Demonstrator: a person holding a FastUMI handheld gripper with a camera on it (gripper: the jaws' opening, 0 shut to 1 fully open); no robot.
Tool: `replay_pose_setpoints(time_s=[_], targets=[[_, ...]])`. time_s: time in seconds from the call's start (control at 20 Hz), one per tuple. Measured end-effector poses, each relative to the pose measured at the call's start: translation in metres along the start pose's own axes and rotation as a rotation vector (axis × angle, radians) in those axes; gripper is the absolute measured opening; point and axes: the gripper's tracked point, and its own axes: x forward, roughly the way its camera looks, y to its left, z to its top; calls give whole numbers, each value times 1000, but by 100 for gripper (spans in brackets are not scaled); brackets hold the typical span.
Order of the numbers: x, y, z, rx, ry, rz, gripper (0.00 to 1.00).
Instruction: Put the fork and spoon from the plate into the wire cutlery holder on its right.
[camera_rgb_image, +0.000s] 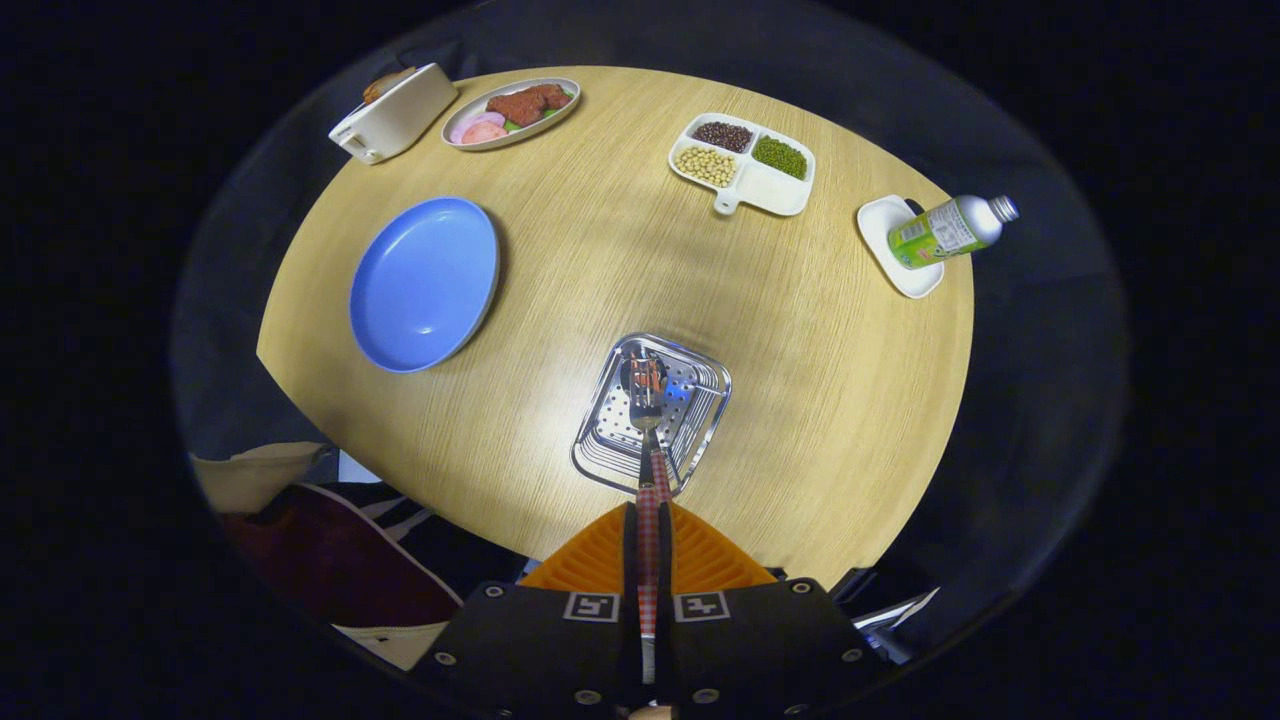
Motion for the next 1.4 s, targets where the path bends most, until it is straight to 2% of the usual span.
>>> replay_pose_setpoints(time_s=[0.75, 0.9, 1.0, 1.1, 1.15, 1.2, 1.25, 1.35, 1.4], targets=[[17, 2, 6, 11, 37, 21, 9], [15, 6, 13, 20, 14, 32, 15], [13, 6, 12, 34, 3, 38, 25], [9, 5, 13, 56, -18, 39, 42], [6, 5, 15, 75, -37, 48, 56], [2, 7, 18, 95, -62, 65, 62], [-4, 7, 24, 118, -105, 74, 79], [-16, 8, 37, 165, -199, 91, 100], [-23, 8, 42, 197, -245, 101, 100]])
